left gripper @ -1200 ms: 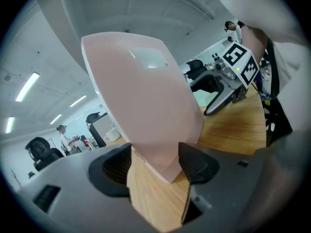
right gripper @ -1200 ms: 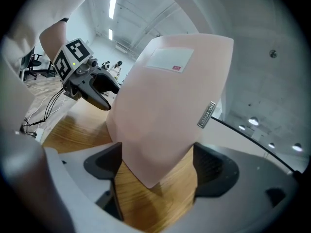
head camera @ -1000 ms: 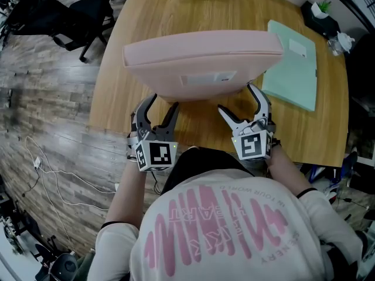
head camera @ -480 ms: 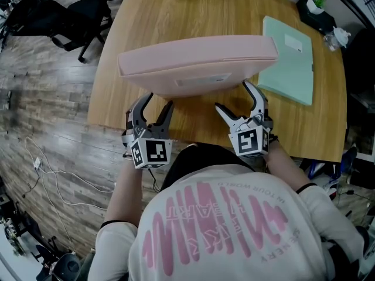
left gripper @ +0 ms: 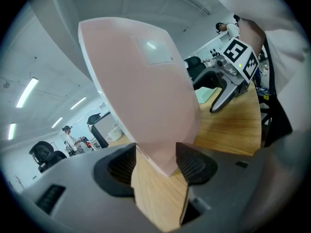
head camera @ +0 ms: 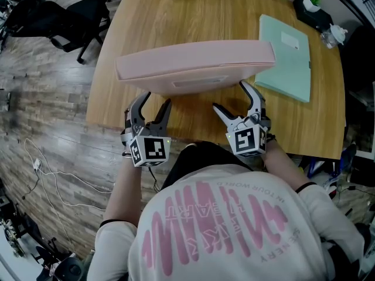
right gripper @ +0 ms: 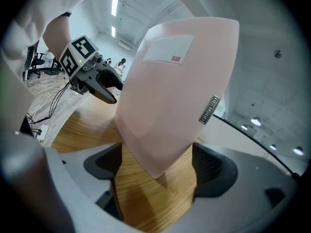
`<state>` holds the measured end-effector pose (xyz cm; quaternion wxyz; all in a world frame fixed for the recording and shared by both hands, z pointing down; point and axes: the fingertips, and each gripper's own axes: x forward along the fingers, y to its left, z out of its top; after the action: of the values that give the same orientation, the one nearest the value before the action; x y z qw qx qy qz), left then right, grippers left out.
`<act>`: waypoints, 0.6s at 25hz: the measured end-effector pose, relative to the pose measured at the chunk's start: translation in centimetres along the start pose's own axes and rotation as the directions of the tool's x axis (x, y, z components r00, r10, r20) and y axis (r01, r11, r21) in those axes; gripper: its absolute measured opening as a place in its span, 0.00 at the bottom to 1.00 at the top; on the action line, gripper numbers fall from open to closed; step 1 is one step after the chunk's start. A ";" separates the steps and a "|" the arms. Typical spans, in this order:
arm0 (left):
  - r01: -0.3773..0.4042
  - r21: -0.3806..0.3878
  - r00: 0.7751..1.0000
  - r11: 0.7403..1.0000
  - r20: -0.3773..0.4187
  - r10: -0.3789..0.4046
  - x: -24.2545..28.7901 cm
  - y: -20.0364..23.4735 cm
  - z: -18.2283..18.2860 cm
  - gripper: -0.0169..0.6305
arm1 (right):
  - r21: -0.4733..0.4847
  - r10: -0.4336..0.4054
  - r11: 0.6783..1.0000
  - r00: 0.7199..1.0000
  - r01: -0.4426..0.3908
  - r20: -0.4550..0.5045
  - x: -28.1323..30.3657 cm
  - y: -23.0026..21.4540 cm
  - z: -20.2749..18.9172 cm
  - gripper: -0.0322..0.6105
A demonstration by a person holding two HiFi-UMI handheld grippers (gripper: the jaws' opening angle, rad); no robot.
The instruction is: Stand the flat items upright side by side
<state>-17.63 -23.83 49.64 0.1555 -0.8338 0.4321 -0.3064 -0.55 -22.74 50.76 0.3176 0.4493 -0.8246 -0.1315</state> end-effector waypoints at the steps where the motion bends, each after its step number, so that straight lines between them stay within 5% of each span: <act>1: 0.000 -0.005 1.000 1.000 -0.001 0.000 0.1 0.1 0.0 0.43 | 0.007 0.000 1.000 1.000 0.000 0.000 0.0 0.0 0.0 0.75; 15: 0.013 -0.054 1.000 0.998 0.004 -0.012 0.4 0.4 0.0 0.40 | 0.109 0.013 0.994 1.000 -0.011 -0.018 0.5 -0.3 0.2 0.74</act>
<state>-17.70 -24.34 49.61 0.1320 -0.8409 0.4347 -0.2940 -0.65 -23.31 50.68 0.3010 0.4621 -0.8304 -0.0800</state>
